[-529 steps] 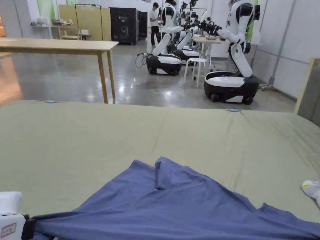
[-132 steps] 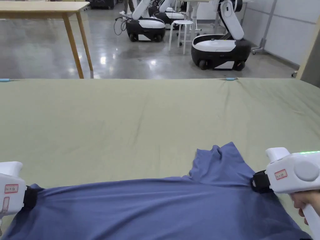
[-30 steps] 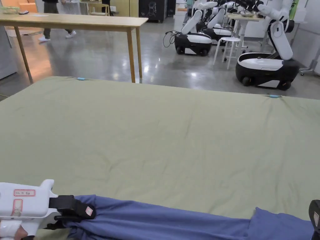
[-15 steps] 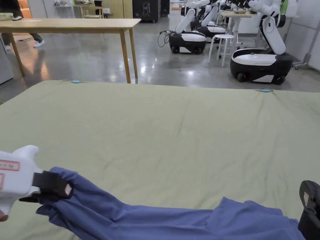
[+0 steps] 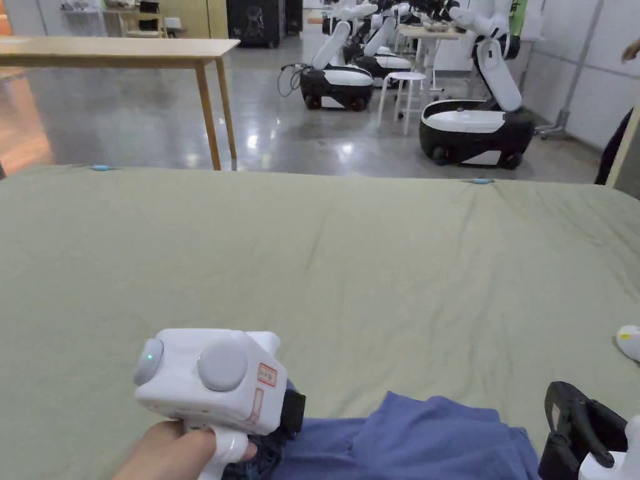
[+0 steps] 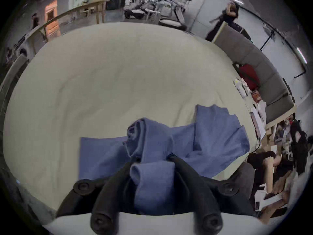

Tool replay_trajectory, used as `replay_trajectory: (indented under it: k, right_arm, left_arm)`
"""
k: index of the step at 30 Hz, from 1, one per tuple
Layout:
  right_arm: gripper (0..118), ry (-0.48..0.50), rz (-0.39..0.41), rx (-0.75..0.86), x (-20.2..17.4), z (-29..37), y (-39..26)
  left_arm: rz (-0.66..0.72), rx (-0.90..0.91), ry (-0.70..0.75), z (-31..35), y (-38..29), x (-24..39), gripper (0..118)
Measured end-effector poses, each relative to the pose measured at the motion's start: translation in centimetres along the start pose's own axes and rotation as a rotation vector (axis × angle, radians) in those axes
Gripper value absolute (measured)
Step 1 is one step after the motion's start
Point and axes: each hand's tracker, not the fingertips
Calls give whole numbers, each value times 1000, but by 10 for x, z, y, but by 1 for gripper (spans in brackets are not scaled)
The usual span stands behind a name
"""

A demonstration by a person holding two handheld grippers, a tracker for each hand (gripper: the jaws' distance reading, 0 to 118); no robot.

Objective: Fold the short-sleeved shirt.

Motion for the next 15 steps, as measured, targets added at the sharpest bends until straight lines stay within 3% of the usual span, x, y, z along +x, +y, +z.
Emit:
replay_trajectory:
  k: [1,5,8,9,11,12,15]
  right_arm:
    - [1,-3,-5,-7,2,-1,-2]
    - [1,-9,-11,-32,7,-2,-6]
    - [1,-6,-11,-46,8,-6,-7]
    - [1,-4,-15,-48,7,-7,-8]
    - [1,2,-20,-45,5,-7,-8]
    - [1,6,-20,-47,4,-9,-8]
    - [1,20,-17,-53,-1,-11,-9]
  left_arm:
    - [-41,-11,-16,-11,1,6,109]
    - [-40,-35,-188,-19,-7,20,108]
    - [-29,15,-178,11,-8,4,105]
    - [2,56,-201,25,-9,-9,93]
    - [58,131,-219,48,-9,-31,12]
    - [97,158,-206,56,-10,-45,3]
    - [155,173,-179,61,-9,-78,3]
